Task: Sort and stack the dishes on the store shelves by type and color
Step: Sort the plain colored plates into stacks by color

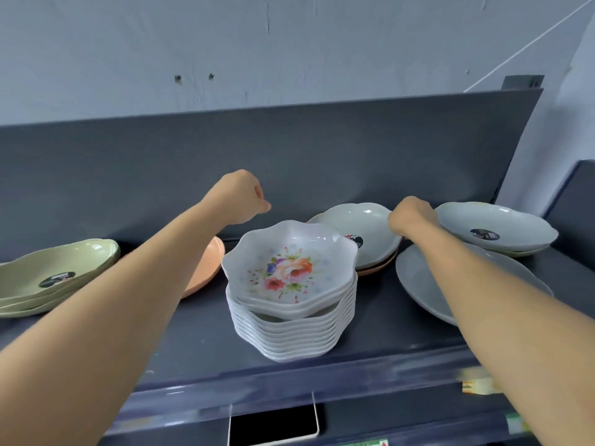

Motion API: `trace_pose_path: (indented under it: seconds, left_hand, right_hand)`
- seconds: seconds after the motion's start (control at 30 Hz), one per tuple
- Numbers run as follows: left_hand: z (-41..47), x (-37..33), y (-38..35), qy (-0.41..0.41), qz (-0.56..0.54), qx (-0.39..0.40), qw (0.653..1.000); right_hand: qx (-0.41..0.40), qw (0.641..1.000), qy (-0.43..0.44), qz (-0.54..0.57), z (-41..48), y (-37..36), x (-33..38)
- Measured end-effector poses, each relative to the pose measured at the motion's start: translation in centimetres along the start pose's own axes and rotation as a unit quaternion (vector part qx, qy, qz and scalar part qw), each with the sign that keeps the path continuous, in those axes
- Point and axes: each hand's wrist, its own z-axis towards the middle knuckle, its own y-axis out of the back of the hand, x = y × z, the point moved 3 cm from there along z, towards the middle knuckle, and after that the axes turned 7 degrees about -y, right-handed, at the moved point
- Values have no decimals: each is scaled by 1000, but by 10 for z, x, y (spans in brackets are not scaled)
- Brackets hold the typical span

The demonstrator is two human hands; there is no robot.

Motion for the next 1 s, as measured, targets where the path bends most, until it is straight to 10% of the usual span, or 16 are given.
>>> trace_pose_path:
  seconds: [0.27, 1.0]
  left_hand:
    - [-4, 39, -4, 52, 2, 18, 998]
    - [-16, -159, -46, -277, -71, 105, 953]
  right_hand:
    - [-55, 996, -45, 60, -8, 16, 0]
    - [-83, 973, -214, 17, -80, 96, -164]
